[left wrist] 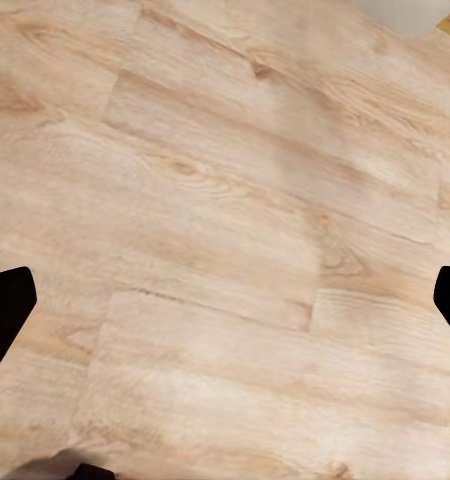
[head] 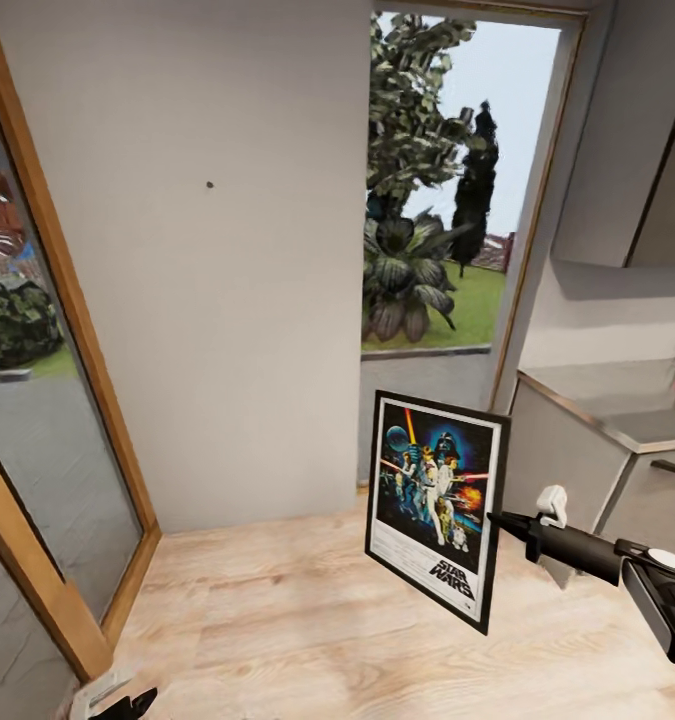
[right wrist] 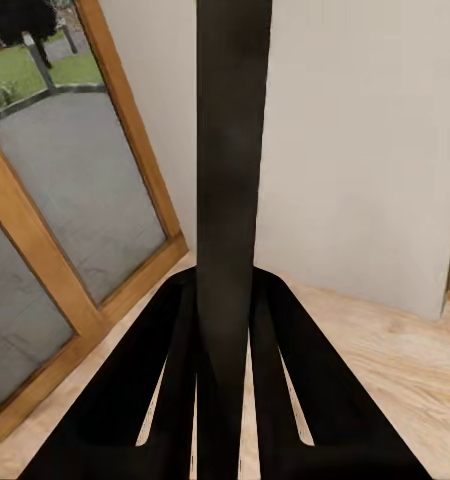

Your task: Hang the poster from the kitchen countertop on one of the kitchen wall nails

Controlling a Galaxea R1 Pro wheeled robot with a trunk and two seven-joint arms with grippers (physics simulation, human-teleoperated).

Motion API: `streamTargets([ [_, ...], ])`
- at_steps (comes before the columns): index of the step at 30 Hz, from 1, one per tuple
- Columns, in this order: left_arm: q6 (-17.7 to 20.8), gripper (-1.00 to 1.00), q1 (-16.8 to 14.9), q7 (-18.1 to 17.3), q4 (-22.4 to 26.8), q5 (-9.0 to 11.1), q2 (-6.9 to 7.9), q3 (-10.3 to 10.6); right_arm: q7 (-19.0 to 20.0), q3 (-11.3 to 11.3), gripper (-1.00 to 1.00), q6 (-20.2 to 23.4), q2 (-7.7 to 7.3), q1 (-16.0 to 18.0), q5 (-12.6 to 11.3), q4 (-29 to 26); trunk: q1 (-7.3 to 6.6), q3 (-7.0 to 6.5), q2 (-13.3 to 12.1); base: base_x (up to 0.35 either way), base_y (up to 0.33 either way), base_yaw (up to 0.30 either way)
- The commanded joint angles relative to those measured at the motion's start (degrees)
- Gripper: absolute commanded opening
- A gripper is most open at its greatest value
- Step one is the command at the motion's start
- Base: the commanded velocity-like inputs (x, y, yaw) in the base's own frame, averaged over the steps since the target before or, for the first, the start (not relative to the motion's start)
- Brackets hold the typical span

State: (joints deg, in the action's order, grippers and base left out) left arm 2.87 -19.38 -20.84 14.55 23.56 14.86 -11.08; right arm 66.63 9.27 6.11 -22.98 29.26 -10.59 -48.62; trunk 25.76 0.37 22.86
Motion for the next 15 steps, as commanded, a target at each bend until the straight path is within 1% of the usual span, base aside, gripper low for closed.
streamTargets([
  [1,0.30,1.00,-0.04,-0.26,-0.05,0.43,-0.01,-0.17,0.51,0.05,-1.00,0.84,0.01,0.01,-0.49,0.01,0.02,0.04,0.05,0.012,0.005,0.240],
  [4,0.30,1.00,-0.04,-0.26,-0.05,0.43,-0.01,-0.15,0.52,0.05,-1.00,0.84,0.02,0.01,-0.49,0.01,0.02,0.04,0.05,0.142,0.004,0.114],
  [10,0.30,1.00,-0.04,-0.32,-0.05,0.43,-0.01,-0.11,0.52,0.05,-1.00,0.84,-0.01,0.01,-0.49,0.01,0.02,0.04,0.05,0.257,0.045,0.032],
  [15,0.30,1.00,-0.04,-0.30,-0.05,0.43,-0.01,-0.11,0.52,0.05,-1.00,0.84,0.01,0.01,-0.49,0.08,0.02,0.04,0.05,0.081,0.018,0.008],
])
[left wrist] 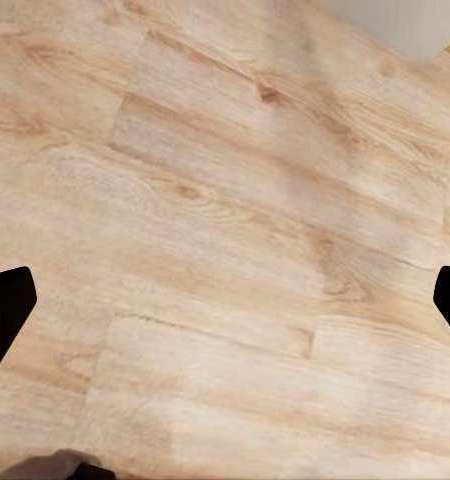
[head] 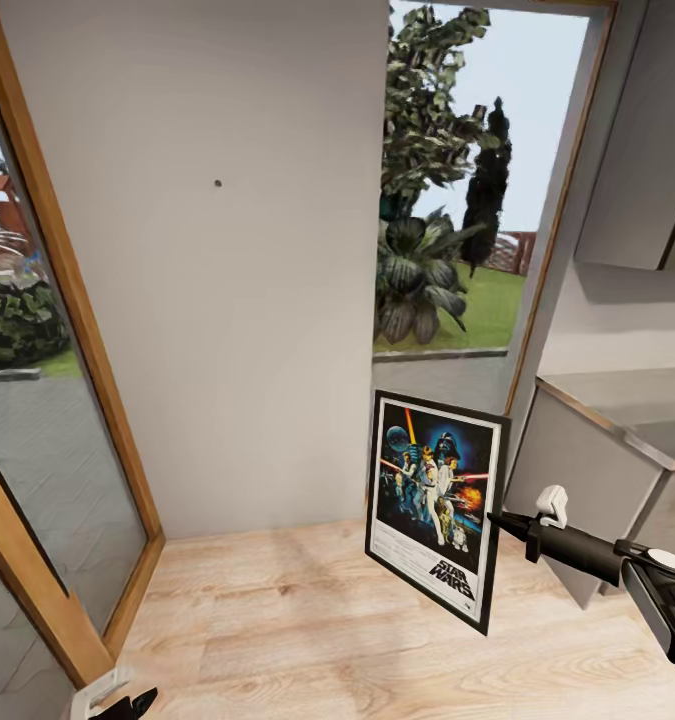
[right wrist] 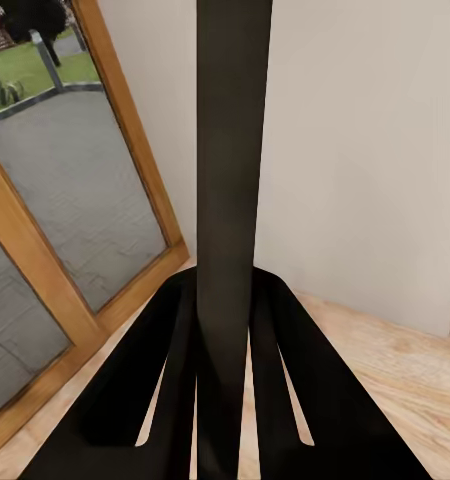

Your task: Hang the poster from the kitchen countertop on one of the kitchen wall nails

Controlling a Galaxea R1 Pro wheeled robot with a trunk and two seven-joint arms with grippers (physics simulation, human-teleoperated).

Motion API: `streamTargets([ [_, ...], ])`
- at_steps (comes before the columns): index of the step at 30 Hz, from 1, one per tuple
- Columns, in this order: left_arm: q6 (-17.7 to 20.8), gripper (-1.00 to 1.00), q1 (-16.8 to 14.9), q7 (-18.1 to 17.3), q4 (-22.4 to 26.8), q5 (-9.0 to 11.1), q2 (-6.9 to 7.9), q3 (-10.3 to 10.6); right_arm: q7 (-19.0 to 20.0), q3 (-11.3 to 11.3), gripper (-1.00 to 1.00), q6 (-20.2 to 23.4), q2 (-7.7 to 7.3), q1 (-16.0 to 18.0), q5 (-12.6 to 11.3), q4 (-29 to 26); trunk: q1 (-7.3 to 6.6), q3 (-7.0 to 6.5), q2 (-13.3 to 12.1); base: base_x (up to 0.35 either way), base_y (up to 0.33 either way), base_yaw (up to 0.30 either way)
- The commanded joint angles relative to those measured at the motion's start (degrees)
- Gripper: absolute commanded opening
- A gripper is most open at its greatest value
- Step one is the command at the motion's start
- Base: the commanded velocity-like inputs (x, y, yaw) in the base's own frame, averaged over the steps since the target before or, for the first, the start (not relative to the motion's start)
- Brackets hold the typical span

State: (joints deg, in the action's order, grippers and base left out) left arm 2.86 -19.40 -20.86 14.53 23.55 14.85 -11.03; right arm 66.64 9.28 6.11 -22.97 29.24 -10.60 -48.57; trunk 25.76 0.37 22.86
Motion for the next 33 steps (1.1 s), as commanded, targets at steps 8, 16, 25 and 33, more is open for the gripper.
streamTargets([
  [8,0.30,1.00,-0.02,-0.29,-0.02,0.44,0.00,-0.19,0.51,0.04,-1.00,0.84,-0.02,0.03,-0.47,0.02,0.03,0.04,0.06,0.010,0.002,0.193],
  [16,0.30,1.00,-0.02,-0.32,0.03,0.42,0.00,-0.16,0.51,0.04,-1.00,0.85,-0.04,0.03,-0.47,0.03,0.03,0.04,0.06,0.052,0.059,0.161],
  [25,0.22,1.00,-0.02,-0.32,0.06,0.35,0.00,-0.13,0.61,0.04,-1.00,0.91,0.02,0.03,-0.54,0.05,0.03,0.04,0.06,0.077,0.143,0.014],
  [33,0.25,1.00,-0.02,-0.32,0.06,0.27,0.00,-0.06,0.84,0.02,-1.00,1.07,-0.02,0.03,-0.56,0.11,0.03,0.04,0.06,0.006,0.021,0.000],
])
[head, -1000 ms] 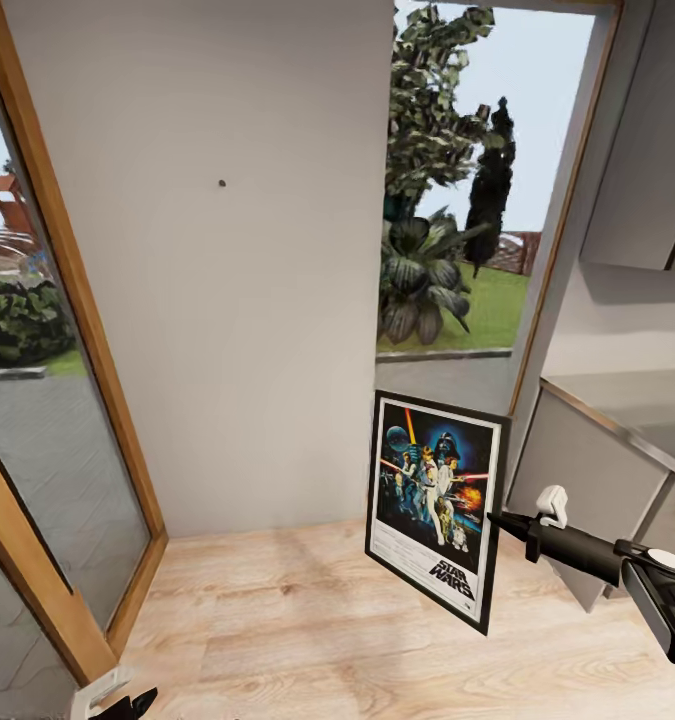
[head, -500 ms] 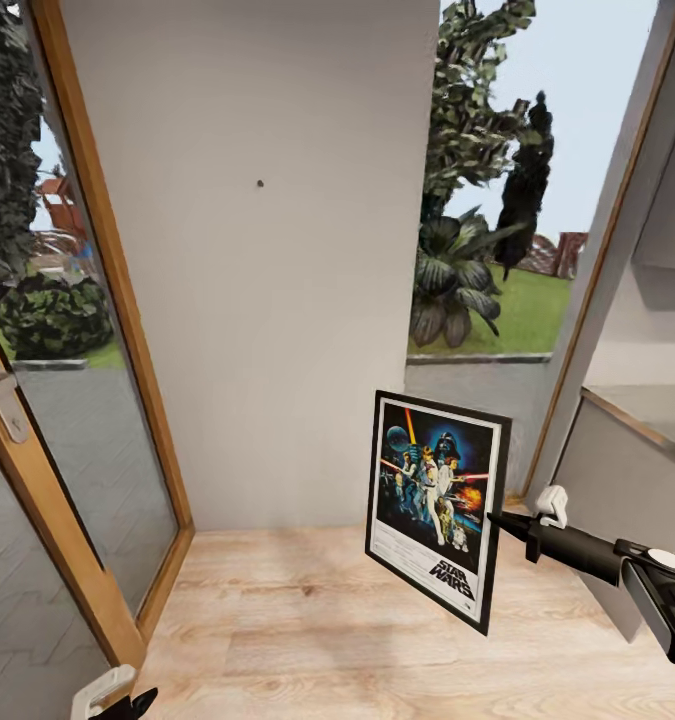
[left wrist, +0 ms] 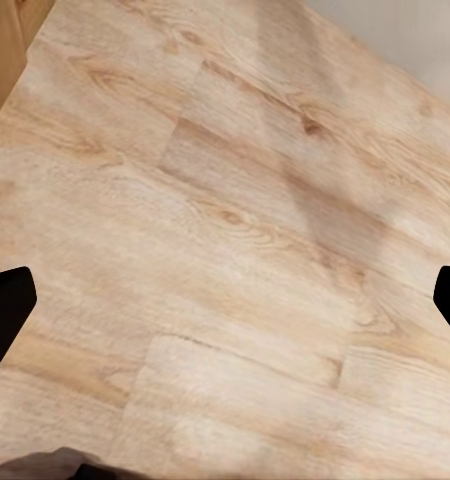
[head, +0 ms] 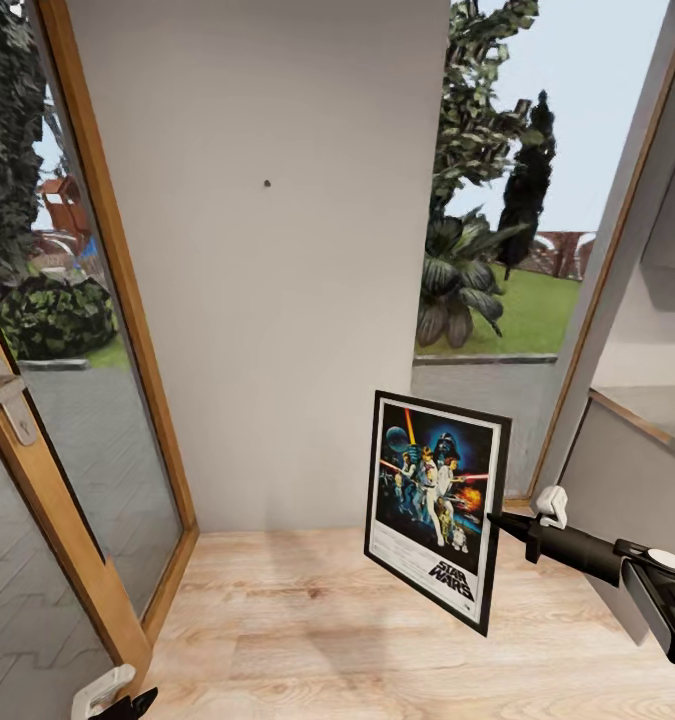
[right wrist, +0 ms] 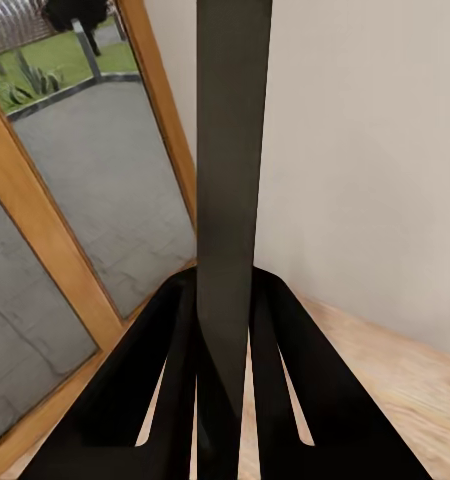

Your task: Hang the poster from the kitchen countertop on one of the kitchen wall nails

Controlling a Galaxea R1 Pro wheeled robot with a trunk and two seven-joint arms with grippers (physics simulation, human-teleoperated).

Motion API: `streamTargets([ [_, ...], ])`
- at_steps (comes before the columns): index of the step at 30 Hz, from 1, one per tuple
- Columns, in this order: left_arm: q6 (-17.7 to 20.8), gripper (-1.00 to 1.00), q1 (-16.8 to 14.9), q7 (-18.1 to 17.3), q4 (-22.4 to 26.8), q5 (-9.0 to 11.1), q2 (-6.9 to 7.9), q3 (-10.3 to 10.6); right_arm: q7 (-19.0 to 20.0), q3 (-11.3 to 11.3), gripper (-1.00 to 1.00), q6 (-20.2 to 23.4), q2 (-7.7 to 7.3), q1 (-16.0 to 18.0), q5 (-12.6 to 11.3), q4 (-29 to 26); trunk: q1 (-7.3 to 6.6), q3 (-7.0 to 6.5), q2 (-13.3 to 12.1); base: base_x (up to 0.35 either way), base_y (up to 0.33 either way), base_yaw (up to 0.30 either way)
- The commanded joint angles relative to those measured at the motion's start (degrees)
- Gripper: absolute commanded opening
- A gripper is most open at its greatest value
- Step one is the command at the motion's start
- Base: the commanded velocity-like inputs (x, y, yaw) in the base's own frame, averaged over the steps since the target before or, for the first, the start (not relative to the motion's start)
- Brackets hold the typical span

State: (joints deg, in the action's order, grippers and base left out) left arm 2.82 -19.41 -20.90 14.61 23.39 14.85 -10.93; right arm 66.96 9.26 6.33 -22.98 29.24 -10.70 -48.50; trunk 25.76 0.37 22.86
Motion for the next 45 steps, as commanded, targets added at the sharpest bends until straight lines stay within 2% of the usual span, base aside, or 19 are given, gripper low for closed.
streamTargets([
  [1,0.31,1.00,-0.02,-0.28,-0.02,0.44,0.00,-0.14,0.52,0.01,-1.00,0.87,0.00,0.03,-0.47,0.02,0.02,0.04,0.06,0.001,0.002,0.000],
  [4,0.30,1.00,-0.02,-0.28,-0.07,0.43,-0.03,-0.08,0.53,-0.06,-1.00,0.88,0.02,0.03,-0.50,0.00,0.02,0.04,0.06,0.000,0.001,0.000],
  [5,0.26,1.00,-0.02,-0.28,-0.15,0.43,-0.25,0.01,0.60,-0.28,-1.00,0.91,1.05,0.03,-0.55,-0.14,0.02,0.04,0.06,0.000,0.000,0.000],
  [7,0.21,1.00,-0.02,-0.28,-0.72,0.45,-0.30,-0.02,0.60,-1.25,-1.00,0.99,1.64,0.03,-0.55,-0.44,0.02,0.04,0.06,0.000,0.000,0.000],
  [11,-3.26,1.00,-0.02,-0.28,-5.07,0.44,-0.33,-0.05,0.29,-5.39,-1.00,1.62,2.24,0.05,-0.63,-4.92,0.02,0.04,0.06,0.000,0.000,0.000],
  [13,-7.36,1.00,-0.02,-0.28,-8.44,0.42,-0.30,-0.05,0.15,-6.62,-1.00,4.68,2.69,0.07,-0.68,-8.62,0.02,0.04,0.06,0.000,0.000,0.000],
  [15,-11.15,1.00,-0.02,-0.28,-11.09,0.37,-0.32,-0.02,-0.04,-7.40,-1.00,11.07,4.46,0.17,-0.63,-14.34,0.02,0.04,0.06,0.000,0.000,0.000],
  [18,-12.72,1.00,-0.02,-0.33,-12.18,0.34,-0.32,-0.02,-1.36,-7.72,-1.00,15.73,6.72,0.51,-0.56,-20.34,0.02,0.04,0.06,0.000,0.000,0.000],
  [19,-13.25,1.00,-0.02,-0.35,-12.60,0.31,-0.32,-0.01,-3.46,-7.83,-1.00,18.66,8.10,1.08,-0.58,-23.09,0.02,0.04,0.06,0.000,0.000,0.000],
  [22,-13.52,1.00,-0.02,-0.36,-12.81,0.28,-0.34,-0.02,-5.01,-7.93,-1.00,21.56,9.28,2.58,-0.61,-24.52,0.02,0.04,0.06,0.000,0.000,0.000],
  [23,-13.62,1.00,-0.02,-0.36,-12.89,0.27,-0.33,-0.02,-5.61,-8.08,-1.00,23.10,10.29,4.05,-0.60,-25.03,0.02,0.04,0.06,0.000,0.000,0.000],
  [26,-13.71,1.00,-0.02,-0.37,-12.96,0.26,-0.31,-0.04,-6.14,-9.15,-1.00,24.69,11.80,6.40,-0.58,-25.48,0.02,0.04,0.06,0.000,0.000,0.000],
  [27,-13.74,1.00,-0.02,-0.37,-12.98,0.26,-0.32,-0.03,-6.36,-10.39,-1.00,25.60,12.44,8.29,-0.57,-25.65,0.02,0.04,0.06,0.000,0.000,0.000],
  [30,-13.77,1.00,-0.02,-0.37,-13.01,0.26,-0.34,-0.01,-6.55,-12.28,-1.00,27.45,13.04,11.42,-0.56,-25.79,0.02,0.04,0.06,0.000,0.000,0.000],
  [32,-13.79,1.00,-0.02,-0.37,-13.05,0.26,-0.34,0.02,-6.67,-13.94,-1.00,31.60,13.45,15.66,-0.59,-25.88,0.02,0.04,0.06,0.000,0.000,0.000],
  [35,-13.80,1.00,-0.02,-0.37,-13.09,0.26,-0.35,0.02,-6.75,-14.56,-1.00,34.87,13.81,19.00,-0.62,-25.91,0.02,0.04,0.06,0.000,0.000,0.000],
  [36,-13.80,1.00,-0.02,-0.37,-13.06,0.26,-0.35,0.03,-6.77,-14.89,-1.00,37.03,14.54,22.07,-0.60,-25.88,0.02,0.04,0.06,0.000,0.000,0.000],
  [40,-13.80,1.00,-0.02,-0.37,-13.05,0.26,-0.35,0.03,-6.70,-15.18,-1.00,39.48,15.64,27.15,-0.56,-25.41,0.02,0.04,0.06,0.000,0.000,0.000],
  [45,-13.80,1.00,-0.02,-0.37,-13.04,0.26,-0.35,0.03,-6.53,-15.30,-1.00,43.08,16.05,32.43,-0.56,-24.44,0.02,0.04,0.06,0.000,0.000,0.000],
])
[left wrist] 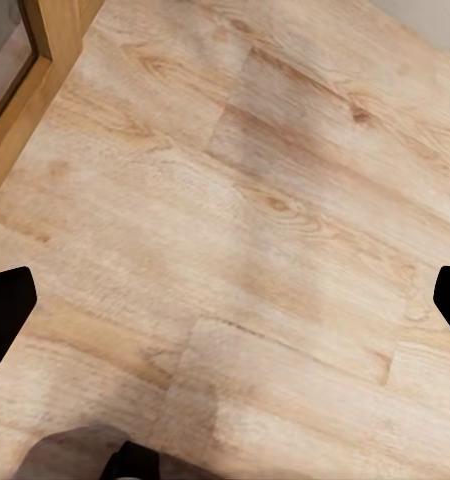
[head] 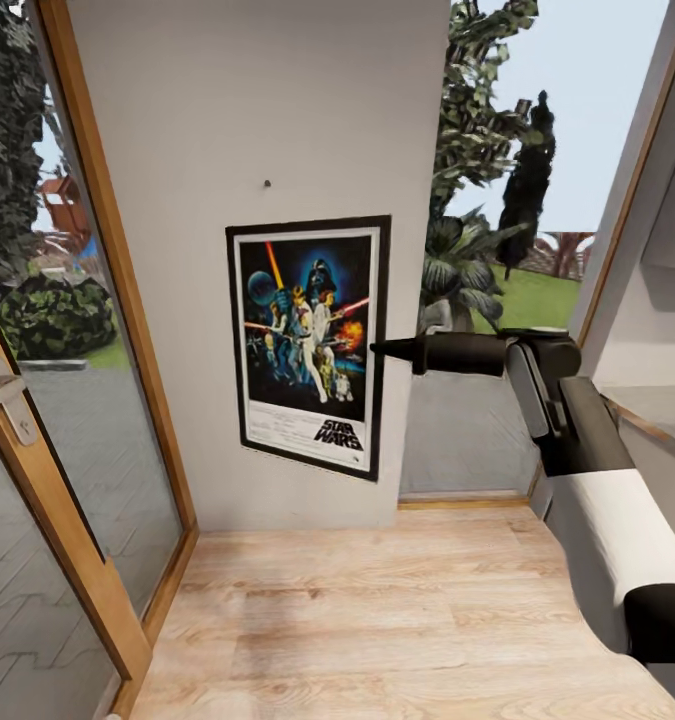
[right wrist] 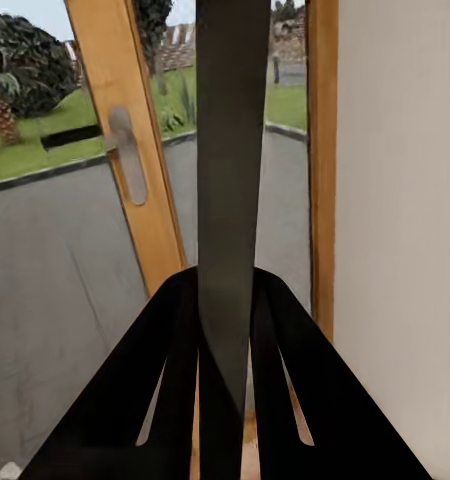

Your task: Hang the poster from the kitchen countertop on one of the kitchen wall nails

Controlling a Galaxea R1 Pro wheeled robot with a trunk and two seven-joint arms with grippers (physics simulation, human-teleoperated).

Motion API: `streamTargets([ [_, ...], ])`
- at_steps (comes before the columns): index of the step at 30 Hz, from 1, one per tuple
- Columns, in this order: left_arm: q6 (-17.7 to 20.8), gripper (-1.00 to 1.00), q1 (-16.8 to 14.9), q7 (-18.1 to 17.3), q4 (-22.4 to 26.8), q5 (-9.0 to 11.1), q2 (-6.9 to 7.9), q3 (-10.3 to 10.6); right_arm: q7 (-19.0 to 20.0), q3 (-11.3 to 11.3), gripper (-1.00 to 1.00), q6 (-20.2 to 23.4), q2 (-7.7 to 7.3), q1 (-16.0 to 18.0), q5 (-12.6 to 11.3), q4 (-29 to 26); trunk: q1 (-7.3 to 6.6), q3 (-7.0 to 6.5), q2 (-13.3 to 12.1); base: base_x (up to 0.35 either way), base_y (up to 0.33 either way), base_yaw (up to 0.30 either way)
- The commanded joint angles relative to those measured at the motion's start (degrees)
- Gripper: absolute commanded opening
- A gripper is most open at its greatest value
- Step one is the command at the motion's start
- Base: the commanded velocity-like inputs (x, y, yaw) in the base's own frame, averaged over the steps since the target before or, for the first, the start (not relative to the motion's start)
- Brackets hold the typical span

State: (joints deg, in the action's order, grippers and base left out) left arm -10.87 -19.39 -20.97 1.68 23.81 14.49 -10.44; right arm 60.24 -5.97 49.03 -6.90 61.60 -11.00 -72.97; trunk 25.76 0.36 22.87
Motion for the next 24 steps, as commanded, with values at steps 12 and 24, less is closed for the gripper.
streamTargets([
  [12,-0.12,1.00,-0.04,-0.30,-0.09,-0.17,0.01,-0.46,5.55,-0.09,-1.00,2.35,0.04,9.78,-0.66,4.97,0.03,0.04,0.04,0.000,0.000,0.000],
  [24,-0.12,1.00,-0.04,-0.30,-0.09,-0.17,0.05,-0.46,10.78,-0.03,-1.00,2.19,0.10,11.71,-0.96,7.87,0.03,0.04,0.04,0.000,0.000,0.000],
])
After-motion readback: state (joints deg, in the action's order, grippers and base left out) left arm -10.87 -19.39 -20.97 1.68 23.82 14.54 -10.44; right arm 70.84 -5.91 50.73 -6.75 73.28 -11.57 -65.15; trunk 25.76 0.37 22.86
